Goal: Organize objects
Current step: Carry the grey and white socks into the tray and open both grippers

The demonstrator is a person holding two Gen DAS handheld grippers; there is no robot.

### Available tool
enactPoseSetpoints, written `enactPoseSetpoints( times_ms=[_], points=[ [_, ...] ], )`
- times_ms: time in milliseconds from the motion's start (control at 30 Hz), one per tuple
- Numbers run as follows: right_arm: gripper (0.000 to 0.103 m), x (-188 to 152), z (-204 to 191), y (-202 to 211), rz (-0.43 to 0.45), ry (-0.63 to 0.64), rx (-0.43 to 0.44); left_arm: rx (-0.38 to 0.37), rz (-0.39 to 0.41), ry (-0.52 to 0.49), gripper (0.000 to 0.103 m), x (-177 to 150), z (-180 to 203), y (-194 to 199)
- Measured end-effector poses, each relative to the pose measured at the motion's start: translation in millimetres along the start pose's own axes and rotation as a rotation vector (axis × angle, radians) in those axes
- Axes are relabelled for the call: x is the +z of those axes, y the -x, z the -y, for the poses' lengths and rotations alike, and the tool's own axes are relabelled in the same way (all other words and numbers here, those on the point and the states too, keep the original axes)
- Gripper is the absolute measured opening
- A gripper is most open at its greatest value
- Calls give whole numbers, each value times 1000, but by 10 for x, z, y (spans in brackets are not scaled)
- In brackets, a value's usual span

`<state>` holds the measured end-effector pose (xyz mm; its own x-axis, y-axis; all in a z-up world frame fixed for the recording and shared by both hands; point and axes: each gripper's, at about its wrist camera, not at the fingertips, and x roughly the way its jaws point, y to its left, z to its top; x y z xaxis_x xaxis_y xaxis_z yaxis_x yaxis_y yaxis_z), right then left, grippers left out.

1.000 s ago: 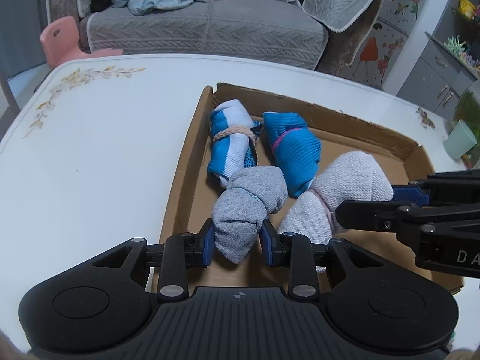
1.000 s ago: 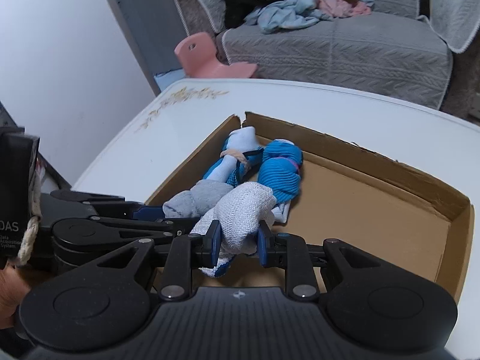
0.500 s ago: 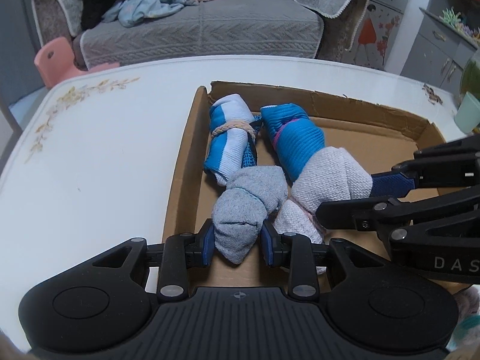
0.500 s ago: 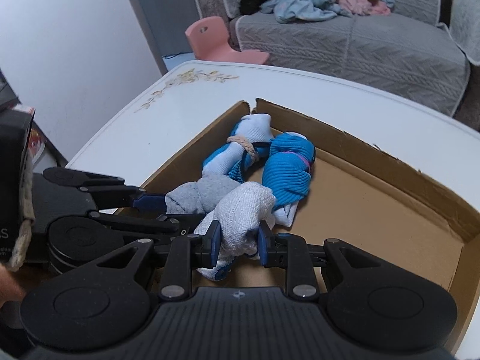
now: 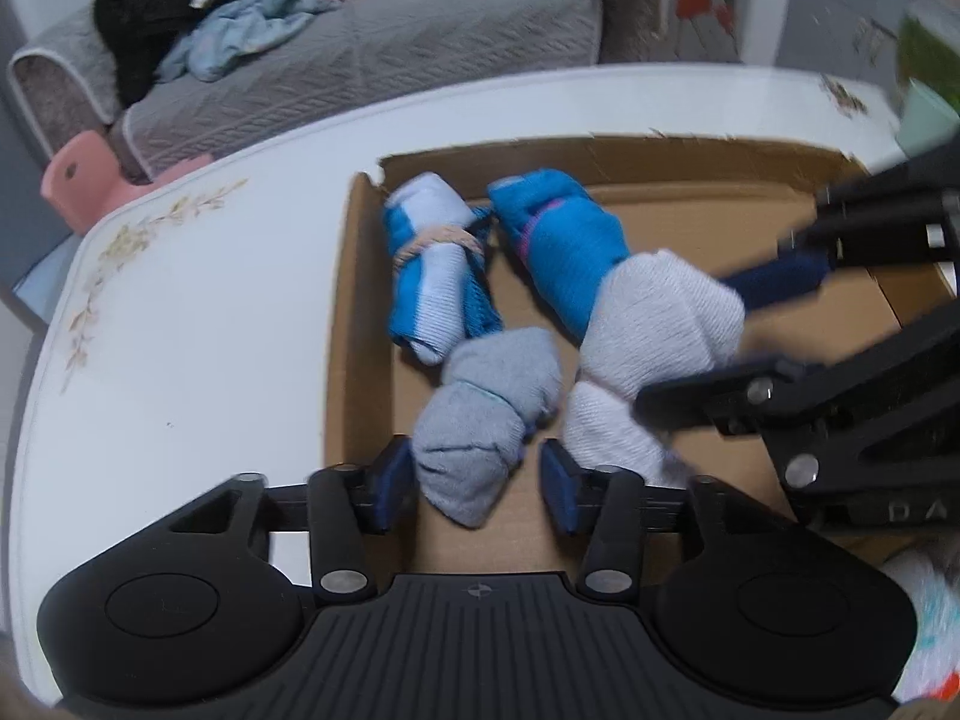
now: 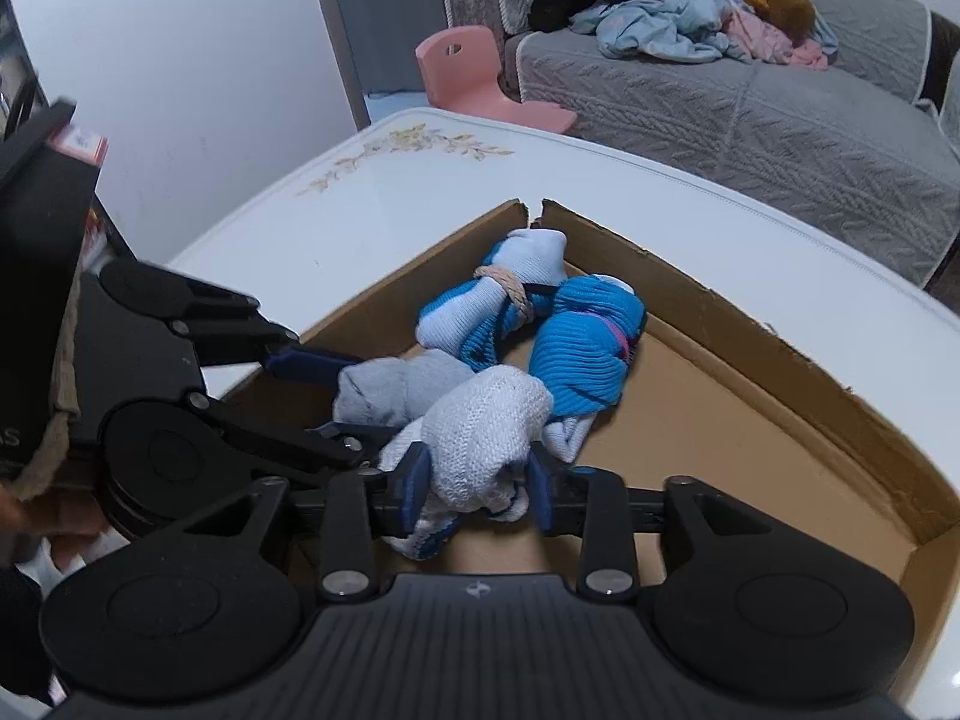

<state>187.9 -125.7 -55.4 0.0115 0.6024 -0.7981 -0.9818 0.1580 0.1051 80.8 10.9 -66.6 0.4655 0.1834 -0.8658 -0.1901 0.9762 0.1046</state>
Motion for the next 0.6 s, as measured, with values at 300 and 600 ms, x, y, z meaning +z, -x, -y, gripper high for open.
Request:
enactPoseSetpoints(
  times_ms=[300,600],
  points=[
    [62,5,38,37,0,13,-20,56,19,-143,88,-23,204,83],
    [66,21,56,69,7,21,-13,60,35,-174,90,25,195,213]
  ],
)
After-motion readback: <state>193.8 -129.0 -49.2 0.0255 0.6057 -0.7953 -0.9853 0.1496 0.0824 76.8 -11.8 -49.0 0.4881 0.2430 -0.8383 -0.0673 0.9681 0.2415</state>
